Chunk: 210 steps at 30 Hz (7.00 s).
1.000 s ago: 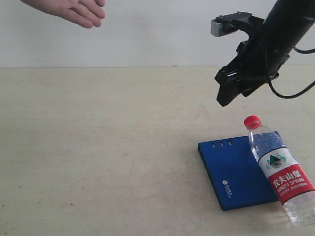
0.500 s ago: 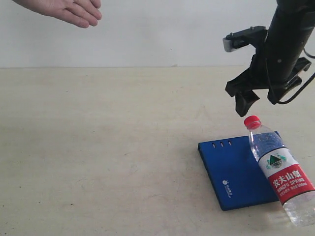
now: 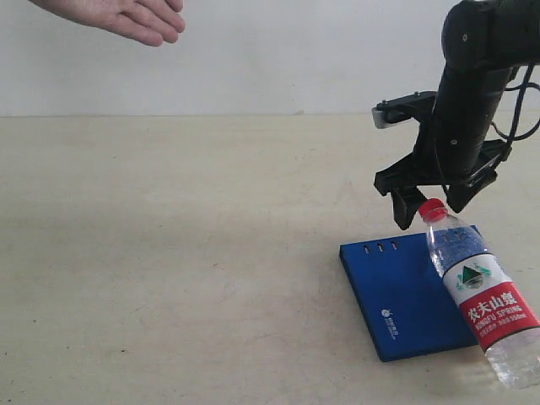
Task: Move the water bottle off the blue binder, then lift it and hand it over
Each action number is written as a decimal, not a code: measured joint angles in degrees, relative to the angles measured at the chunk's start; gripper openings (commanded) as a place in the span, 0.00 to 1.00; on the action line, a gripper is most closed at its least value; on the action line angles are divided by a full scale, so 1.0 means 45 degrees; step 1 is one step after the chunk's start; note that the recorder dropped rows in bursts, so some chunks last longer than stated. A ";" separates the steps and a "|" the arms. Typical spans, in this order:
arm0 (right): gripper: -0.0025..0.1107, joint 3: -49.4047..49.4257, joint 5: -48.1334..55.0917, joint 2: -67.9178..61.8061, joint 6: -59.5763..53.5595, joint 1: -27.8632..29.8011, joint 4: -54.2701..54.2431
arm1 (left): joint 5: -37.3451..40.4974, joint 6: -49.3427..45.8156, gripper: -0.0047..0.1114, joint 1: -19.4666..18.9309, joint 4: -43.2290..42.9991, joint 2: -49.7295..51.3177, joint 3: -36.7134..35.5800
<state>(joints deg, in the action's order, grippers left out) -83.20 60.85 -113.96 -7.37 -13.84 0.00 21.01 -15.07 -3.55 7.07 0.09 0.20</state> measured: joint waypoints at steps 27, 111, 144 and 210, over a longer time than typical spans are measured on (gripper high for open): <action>0.14 0.0000 -0.1533 -0.0211 0.0622 0.0209 0.0159 | 0.0000 0.0000 0.08 0.0000 0.0000 0.0000 0.0000; 0.60 0.7001 -0.3776 0.6709 -0.3400 0.1159 -0.1324 | 0.0000 -0.0700 0.08 0.0000 -0.1385 0.0000 0.0000; 0.60 0.7074 -0.3020 0.4286 -0.2469 0.4405 -0.4704 | -0.5295 1.0622 0.08 0.0000 0.4924 0.0000 0.0000; 0.60 0.6044 -0.3065 0.1655 -0.7335 0.6721 -0.8790 | -1.5486 2.1363 0.57 0.4732 -1.4594 2.3157 0.7579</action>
<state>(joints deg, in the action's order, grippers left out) -56.00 47.06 -106.52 -40.37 16.41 -39.55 -48.67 81.06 17.75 -58.61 104.30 34.30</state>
